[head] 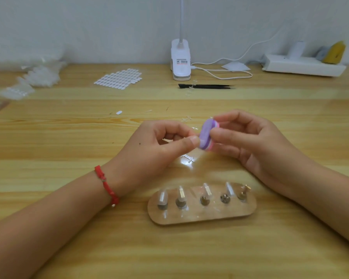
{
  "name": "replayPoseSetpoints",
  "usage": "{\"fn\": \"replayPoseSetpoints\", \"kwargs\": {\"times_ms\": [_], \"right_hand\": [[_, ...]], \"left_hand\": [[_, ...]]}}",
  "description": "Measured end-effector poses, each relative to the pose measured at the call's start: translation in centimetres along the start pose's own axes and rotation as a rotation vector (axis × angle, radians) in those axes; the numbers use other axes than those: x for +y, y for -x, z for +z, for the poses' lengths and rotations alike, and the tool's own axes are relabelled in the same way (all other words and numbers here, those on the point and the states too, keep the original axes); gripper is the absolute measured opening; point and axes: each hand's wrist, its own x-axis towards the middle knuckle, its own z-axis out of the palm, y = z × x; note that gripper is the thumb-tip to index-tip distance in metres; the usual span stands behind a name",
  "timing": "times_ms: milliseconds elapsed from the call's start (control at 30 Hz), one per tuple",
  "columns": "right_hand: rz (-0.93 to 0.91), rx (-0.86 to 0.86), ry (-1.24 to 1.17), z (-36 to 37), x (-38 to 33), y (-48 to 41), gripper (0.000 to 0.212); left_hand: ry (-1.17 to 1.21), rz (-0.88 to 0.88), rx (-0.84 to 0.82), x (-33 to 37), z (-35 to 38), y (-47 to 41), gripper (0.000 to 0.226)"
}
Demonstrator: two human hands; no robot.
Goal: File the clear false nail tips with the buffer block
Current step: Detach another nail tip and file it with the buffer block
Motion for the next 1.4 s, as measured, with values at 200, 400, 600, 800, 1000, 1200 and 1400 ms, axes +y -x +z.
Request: {"fn": "replayPoseSetpoints", "kwargs": {"times_ms": [200, 400, 600, 800, 1000, 1200, 1400], "right_hand": [[0.035, 0.006, -0.07, -0.3, 0.0, -0.3, 0.024], [-0.027, -0.006, 0.306, 0.5, 0.1, 0.4, 0.006], [-0.1, 0.036, 0.358, 0.6, 0.4, 0.5, 0.012], [-0.324, 0.032, 0.533, 1.0, 0.3, 0.8, 0.012], [-0.498, 0.037, 0.753, 0.5, 0.6, 1.1, 0.015], [-0.507, -0.071, 0.824, -0.2, -0.2, 1.1, 0.023], [-0.389, -0.116, 0.731, 0.0, -2.0, 1.2, 0.022]], "left_hand": [[0.11, -0.06, 0.06, 0.0, -0.3, 0.0, 0.013], [0.155, -0.058, 0.08, 0.1, -0.3, -0.1, 0.026], [0.128, -0.04, 0.025, 0.1, -0.2, 0.0, 0.025], [0.143, -0.056, -0.023, -0.1, -0.4, -0.1, 0.017], [0.15, -0.044, -0.033, -0.3, -0.5, -0.1, 0.013], [0.12, -0.02, -0.048, -0.2, -0.4, 0.1, 0.016], [0.072, -0.009, -0.036, 0.2, -0.2, 0.3, 0.02]]}}
